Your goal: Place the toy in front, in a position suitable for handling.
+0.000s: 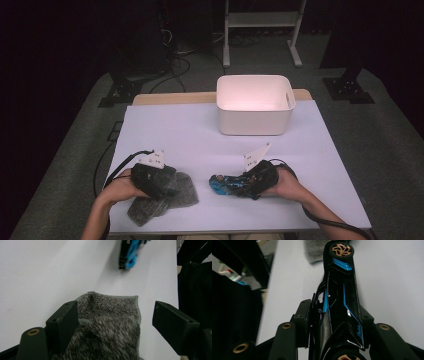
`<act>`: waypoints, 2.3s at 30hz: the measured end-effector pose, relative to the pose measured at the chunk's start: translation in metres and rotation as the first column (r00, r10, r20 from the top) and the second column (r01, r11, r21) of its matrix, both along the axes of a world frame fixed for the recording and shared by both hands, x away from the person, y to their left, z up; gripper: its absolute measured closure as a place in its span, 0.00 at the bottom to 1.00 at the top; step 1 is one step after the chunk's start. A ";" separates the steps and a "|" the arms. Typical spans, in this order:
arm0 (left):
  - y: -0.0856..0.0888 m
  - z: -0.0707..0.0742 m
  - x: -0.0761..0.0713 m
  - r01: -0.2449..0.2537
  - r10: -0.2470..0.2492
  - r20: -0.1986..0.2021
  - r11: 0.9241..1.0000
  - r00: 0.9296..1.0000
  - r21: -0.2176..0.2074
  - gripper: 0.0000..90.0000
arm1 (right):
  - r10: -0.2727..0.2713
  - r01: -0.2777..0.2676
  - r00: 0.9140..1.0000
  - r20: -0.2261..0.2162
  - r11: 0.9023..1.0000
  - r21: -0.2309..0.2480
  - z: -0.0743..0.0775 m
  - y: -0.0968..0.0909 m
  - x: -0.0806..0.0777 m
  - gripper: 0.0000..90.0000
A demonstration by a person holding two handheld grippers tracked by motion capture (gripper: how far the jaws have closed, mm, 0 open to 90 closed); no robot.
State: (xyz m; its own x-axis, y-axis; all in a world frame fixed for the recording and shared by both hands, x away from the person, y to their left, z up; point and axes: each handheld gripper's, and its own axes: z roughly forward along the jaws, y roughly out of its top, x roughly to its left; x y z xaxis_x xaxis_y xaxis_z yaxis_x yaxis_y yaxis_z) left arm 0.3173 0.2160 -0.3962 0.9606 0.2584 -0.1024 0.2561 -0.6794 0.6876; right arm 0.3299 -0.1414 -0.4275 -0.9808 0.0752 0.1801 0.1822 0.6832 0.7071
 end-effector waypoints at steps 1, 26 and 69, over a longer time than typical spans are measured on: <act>0.000 0.000 0.000 0.001 -0.001 -0.002 1.000 1.000 0.001 0.22 | 0.013 -0.013 1.000 -0.010 1.000 0.004 0.000 0.001 -0.003 0.62; -0.004 -0.005 0.002 0.018 -0.018 -0.020 1.000 1.000 0.012 0.22 | -0.040 0.042 0.997 0.067 0.999 -0.026 -0.006 0.003 0.006 0.37; -0.004 -0.014 0.000 0.025 -0.025 -0.032 1.000 0.999 0.000 0.21 | 0.001 0.023 0.988 0.153 0.988 -0.153 -0.017 0.010 -0.004 0.30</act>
State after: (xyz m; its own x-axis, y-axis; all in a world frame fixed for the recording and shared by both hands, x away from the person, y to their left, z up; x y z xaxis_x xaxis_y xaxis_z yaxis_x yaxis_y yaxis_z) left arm 0.3172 0.2122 -0.4103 0.9631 0.2342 -0.1330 0.2606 -0.6864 0.6789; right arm 0.3260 -0.1317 -0.4442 -0.9947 0.1015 0.0146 0.0890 0.7842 0.6141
